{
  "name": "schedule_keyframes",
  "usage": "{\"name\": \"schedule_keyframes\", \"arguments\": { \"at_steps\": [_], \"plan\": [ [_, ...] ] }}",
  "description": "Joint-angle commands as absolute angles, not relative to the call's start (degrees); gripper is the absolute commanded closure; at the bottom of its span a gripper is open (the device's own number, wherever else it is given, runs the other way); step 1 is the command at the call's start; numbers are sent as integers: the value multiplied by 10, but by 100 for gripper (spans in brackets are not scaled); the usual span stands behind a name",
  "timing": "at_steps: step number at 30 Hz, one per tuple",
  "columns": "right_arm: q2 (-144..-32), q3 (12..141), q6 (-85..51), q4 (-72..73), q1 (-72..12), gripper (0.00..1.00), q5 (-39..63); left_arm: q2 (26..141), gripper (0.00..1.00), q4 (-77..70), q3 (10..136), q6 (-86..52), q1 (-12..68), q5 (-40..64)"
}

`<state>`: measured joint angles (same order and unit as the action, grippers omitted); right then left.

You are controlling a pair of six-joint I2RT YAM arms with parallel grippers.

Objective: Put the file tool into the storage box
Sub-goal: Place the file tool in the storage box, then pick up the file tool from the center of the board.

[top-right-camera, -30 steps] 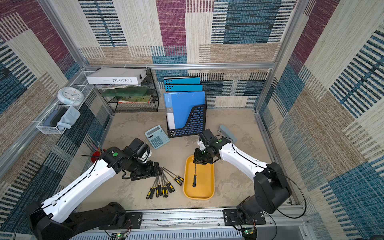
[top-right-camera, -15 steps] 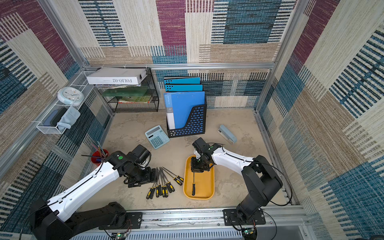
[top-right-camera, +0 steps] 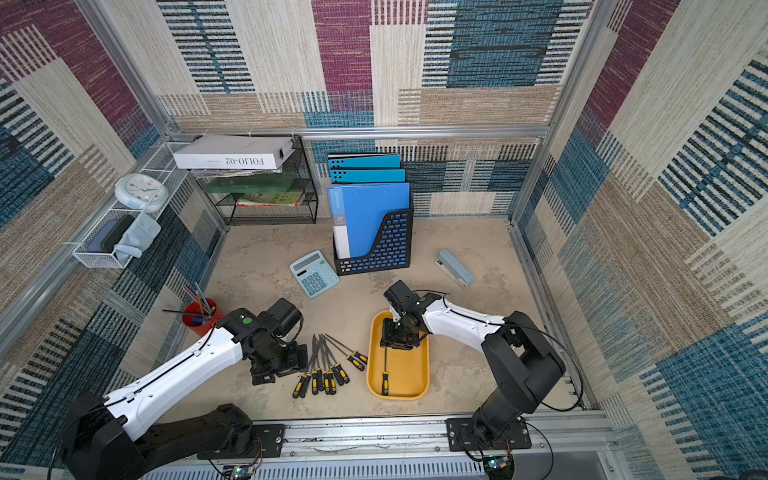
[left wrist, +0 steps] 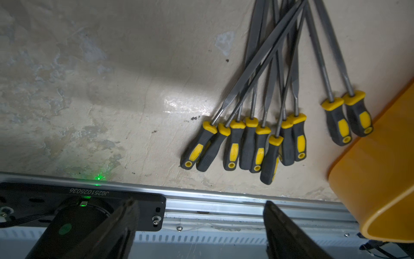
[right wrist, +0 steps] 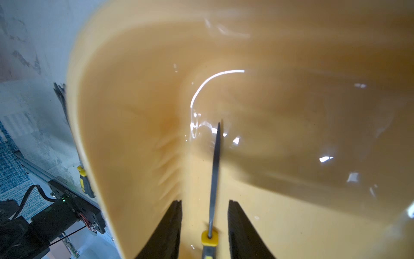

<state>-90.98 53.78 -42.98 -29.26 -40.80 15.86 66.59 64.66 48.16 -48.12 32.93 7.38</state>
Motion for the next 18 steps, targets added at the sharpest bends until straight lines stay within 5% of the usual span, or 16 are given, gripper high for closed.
{"name": "schedule_keyframes", "arguments": {
  "at_steps": [1,9,18],
  "plan": [
    [-898,552,-422,-327,-408,57,137,672,12,650,469,-490,329,69],
    [-873,627,-404,-374,-408,56,118,731,35,619,442,-456,330,84],
    [-875,638,-401,-369,-408,59,130,776,42,582,429,-443,330,92]
  ]
}}
